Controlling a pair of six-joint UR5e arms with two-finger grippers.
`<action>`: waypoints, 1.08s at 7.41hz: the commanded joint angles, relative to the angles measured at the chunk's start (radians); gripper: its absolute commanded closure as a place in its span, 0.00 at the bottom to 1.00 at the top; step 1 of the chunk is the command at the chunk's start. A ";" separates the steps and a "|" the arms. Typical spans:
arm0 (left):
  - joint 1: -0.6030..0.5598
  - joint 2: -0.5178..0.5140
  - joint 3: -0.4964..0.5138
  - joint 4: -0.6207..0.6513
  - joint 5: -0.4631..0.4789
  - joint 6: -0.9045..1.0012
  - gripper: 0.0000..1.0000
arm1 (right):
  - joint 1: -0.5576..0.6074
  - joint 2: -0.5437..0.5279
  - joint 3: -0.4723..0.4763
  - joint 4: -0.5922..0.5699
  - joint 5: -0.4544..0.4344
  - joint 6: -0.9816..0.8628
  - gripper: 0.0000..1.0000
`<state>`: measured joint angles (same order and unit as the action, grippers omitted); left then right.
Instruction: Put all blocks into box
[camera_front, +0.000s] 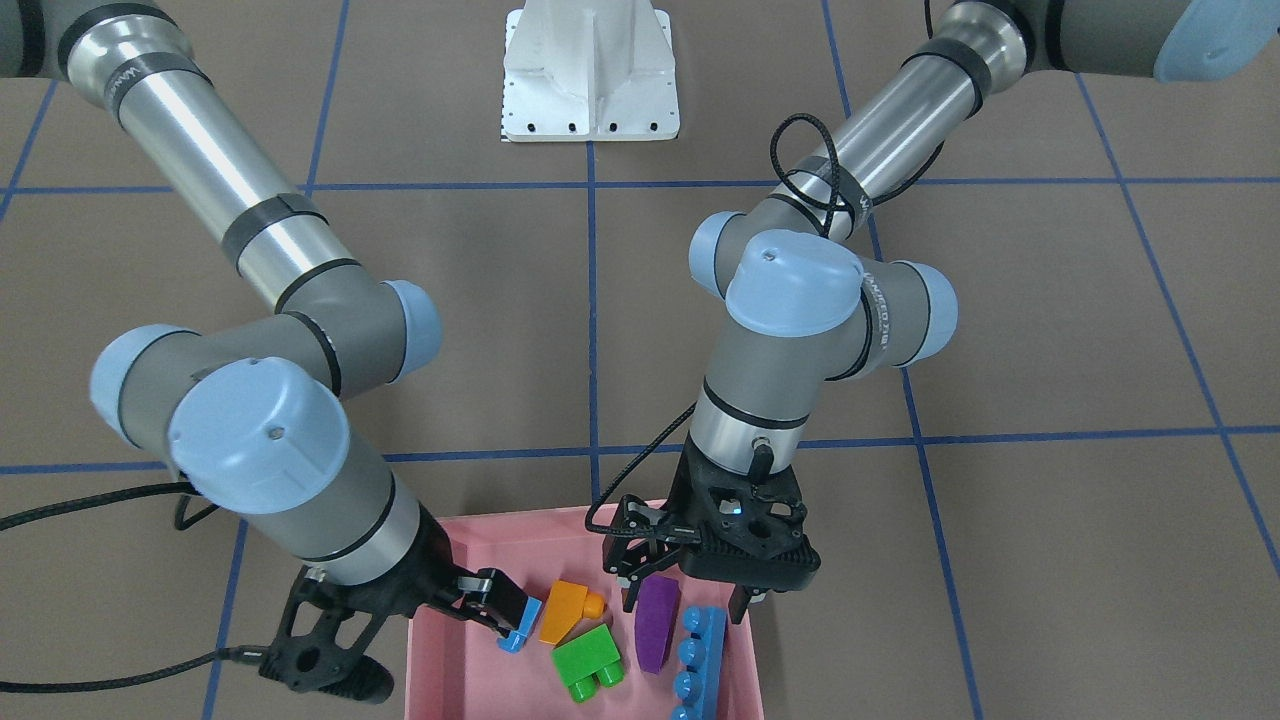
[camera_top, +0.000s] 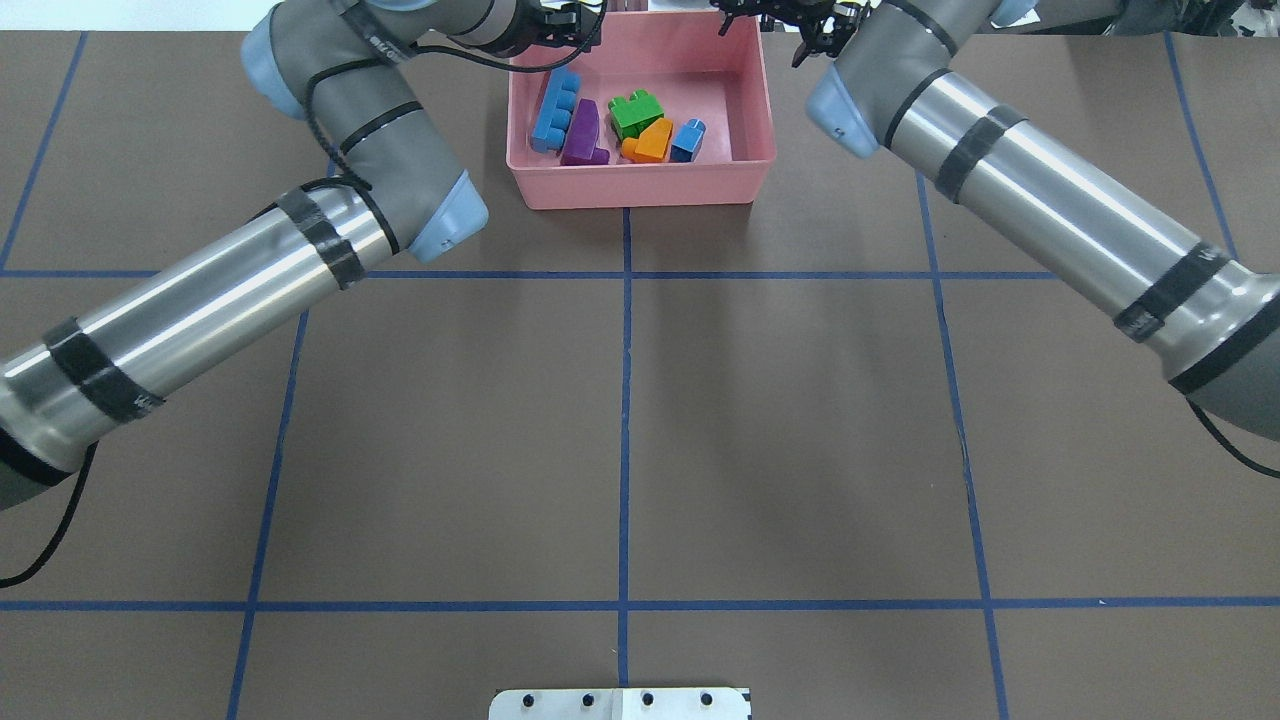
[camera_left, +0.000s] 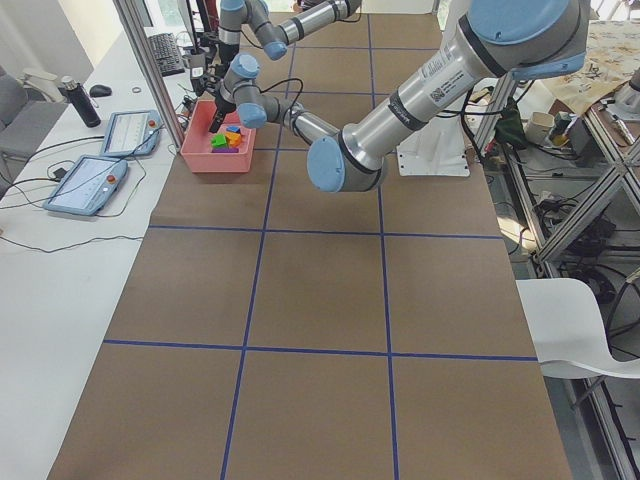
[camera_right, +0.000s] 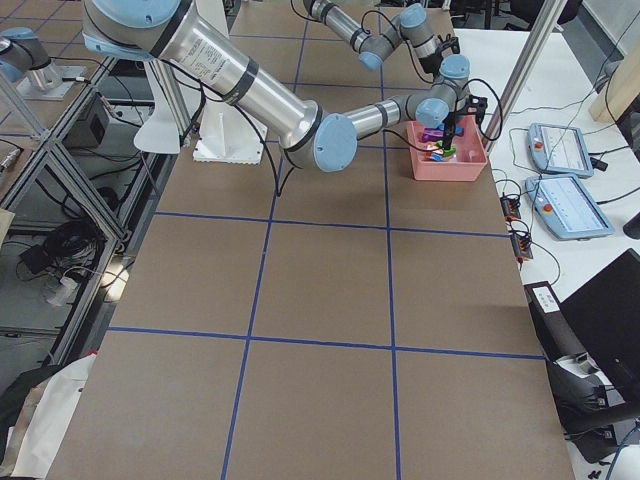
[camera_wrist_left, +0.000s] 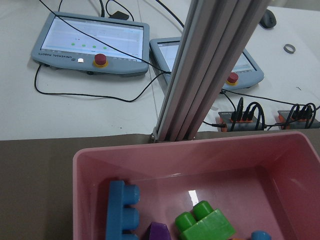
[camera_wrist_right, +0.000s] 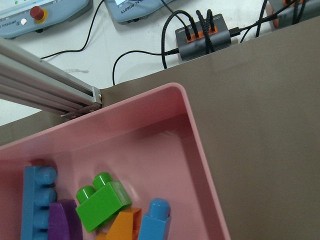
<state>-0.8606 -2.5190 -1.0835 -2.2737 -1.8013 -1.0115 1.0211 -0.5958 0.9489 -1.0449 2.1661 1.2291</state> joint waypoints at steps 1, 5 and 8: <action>-0.014 0.261 -0.228 0.002 -0.068 0.077 0.00 | 0.083 -0.248 0.300 -0.119 0.034 -0.136 0.00; -0.222 0.667 -0.375 0.019 -0.230 0.571 0.00 | 0.239 -0.726 0.724 -0.338 0.034 -0.631 0.00; -0.523 0.756 -0.388 0.237 -0.517 0.851 0.00 | 0.351 -0.831 0.719 -0.407 0.147 -0.860 0.00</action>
<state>-1.2469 -1.7953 -1.4644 -2.1351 -2.1972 -0.2888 1.3242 -1.3930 1.6712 -1.4137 2.2603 0.4544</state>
